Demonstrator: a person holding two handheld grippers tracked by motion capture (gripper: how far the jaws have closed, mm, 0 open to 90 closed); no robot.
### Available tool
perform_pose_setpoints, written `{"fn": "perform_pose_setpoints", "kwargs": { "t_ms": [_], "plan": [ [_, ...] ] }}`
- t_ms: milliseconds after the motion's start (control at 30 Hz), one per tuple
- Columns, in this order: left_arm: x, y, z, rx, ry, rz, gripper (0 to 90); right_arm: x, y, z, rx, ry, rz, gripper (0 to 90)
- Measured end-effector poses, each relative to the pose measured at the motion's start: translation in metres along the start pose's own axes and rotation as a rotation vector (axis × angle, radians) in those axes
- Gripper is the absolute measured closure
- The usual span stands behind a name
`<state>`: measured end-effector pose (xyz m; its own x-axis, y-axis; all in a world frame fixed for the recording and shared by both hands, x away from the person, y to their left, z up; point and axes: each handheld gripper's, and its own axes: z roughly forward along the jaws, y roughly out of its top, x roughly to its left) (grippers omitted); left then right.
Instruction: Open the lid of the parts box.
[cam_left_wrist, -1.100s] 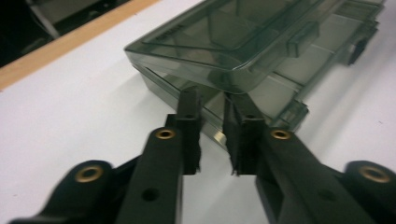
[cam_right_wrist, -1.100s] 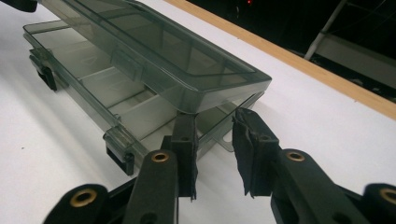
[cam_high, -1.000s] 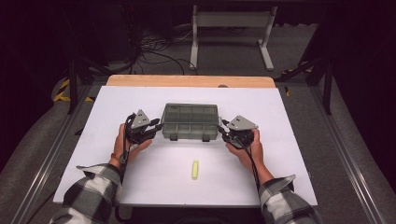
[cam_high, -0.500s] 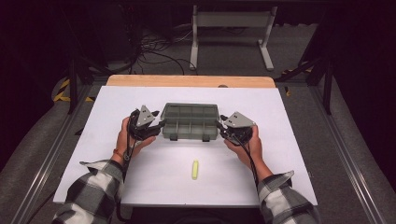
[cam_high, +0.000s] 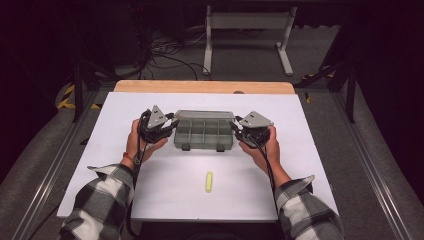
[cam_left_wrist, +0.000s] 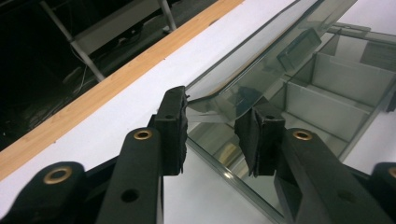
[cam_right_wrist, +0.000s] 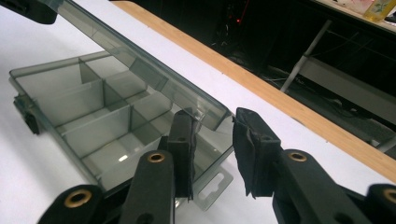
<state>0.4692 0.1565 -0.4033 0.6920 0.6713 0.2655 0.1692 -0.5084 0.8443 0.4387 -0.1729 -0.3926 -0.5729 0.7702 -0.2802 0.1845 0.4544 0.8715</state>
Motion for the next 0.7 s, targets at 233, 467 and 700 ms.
{"fn": "perform_pose_setpoints", "kwargs": {
  "t_ms": [233,467,700],
  "plan": [
    [0.009,0.009,0.002,-0.003,0.004,0.003,69.1,-0.008,0.012,0.003,0.005,0.006,0.041,70.6],
    [0.02,0.016,0.008,-0.012,-0.007,-0.028,72.6,-0.023,0.022,0.011,-0.003,0.024,0.108,71.1],
    [0.027,0.021,0.025,0.007,-0.001,-0.048,70.6,-0.038,0.026,0.024,-0.006,0.03,0.157,71.0]
  ]
}}
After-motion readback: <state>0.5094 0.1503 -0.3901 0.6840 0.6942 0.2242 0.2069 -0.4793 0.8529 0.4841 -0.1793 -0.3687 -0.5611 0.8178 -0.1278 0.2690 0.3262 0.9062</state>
